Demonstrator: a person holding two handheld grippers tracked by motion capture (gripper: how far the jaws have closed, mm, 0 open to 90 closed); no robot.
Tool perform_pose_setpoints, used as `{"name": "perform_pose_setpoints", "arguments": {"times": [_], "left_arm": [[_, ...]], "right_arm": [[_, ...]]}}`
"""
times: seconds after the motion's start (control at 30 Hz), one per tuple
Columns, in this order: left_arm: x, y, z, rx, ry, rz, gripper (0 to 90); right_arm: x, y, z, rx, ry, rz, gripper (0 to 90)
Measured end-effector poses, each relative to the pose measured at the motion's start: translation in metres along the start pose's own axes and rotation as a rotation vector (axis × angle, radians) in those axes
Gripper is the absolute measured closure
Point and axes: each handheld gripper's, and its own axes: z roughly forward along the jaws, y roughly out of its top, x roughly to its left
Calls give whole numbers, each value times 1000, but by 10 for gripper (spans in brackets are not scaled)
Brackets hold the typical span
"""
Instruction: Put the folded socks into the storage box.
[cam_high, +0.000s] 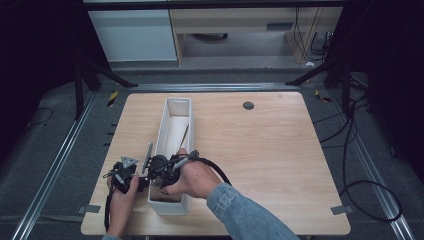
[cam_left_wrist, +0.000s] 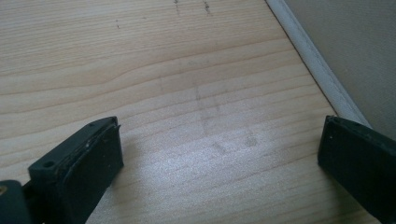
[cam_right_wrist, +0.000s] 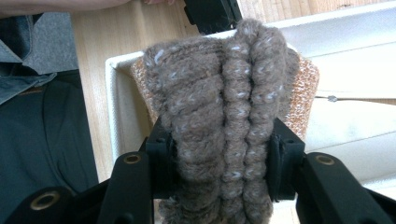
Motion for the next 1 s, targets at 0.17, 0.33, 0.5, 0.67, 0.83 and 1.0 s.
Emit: {"name": "perform_pose_setpoints", "arguments": {"times": [0.17, 0.33, 0.5, 0.67, 0.83, 1.0], "left_arm": [[0, 0, 0, 0, -1, -1, 0], [0, 0, 0, 0, -1, -1, 0], [0, 0, 0, 0, -1, -1, 0], [0, 0, 0, 0, -1, 0, 0], [0, 0, 0, 0, -1, 0, 0], [0, 0, 0, 4, -1, 3, 0]], "right_arm": [[-1, -1, 5, -3, 3, 1, 531], [-2, -3, 4, -14, 1, 6, 476], [-4, -9, -6, -62, 3, 22, 397], [-8, -14, -22, -116, 19, 34, 296], [-19, -22, -48, -191, -15, 72, 201], [-33, -30, -72, -244, -59, 116, 174]]}}
